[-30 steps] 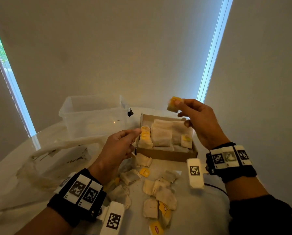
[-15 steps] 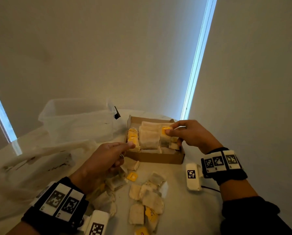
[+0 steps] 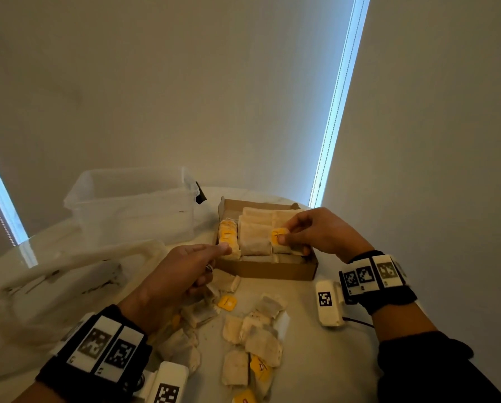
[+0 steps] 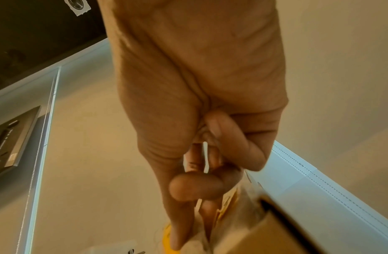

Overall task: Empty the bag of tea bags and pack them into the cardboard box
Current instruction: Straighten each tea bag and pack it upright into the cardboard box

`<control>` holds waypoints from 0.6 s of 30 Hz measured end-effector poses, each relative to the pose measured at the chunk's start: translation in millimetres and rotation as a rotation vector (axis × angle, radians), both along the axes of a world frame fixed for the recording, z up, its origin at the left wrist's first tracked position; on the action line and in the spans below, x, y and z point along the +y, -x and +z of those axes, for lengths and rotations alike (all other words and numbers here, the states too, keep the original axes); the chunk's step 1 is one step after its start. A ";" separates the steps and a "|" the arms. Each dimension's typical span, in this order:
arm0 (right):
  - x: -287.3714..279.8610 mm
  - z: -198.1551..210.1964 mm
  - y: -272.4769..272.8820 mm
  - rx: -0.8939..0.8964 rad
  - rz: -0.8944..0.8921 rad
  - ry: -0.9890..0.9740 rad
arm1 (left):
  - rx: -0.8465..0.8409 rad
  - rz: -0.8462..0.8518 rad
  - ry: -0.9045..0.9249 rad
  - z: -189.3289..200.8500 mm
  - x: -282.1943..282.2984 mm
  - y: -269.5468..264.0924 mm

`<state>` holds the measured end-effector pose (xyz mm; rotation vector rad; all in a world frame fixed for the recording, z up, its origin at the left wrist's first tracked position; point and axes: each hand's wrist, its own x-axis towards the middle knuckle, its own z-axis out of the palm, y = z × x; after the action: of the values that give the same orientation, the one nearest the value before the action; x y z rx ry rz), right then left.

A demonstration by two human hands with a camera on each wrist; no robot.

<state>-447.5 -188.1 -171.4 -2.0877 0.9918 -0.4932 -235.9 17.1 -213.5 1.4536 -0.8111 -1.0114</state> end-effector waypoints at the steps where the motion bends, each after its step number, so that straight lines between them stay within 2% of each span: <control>1: -0.8 -0.5 -0.9 -0.002 -0.006 0.014 | 0.003 -0.001 0.002 0.0 -0.1 -0.2; 7: -5.1 -1.4 -1.2 -0.087 -0.099 0.094 | 0.042 0.035 0.012 2.0 -1.5 1.7; 10: 3.4 3.8 -4.9 -0.168 -0.085 0.161 | 0.156 0.090 0.028 4.2 -4.5 3.2; 13: 34.3 13.6 -21.9 -0.199 0.062 0.153 | 0.305 0.122 0.072 12.1 -3.2 6.1; 16: 73.0 15.7 -44.7 -0.079 0.278 0.176 | 0.393 0.146 0.118 19.4 -1.0 8.8; 18: 89.5 11.8 -55.2 -0.037 0.320 0.186 | 0.405 0.152 0.132 20.8 0.4 9.2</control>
<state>-392.3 -98.6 -159.6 -2.3394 0.5917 -0.4708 -245.1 17.5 -192.7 1.1282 -0.4571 -1.0678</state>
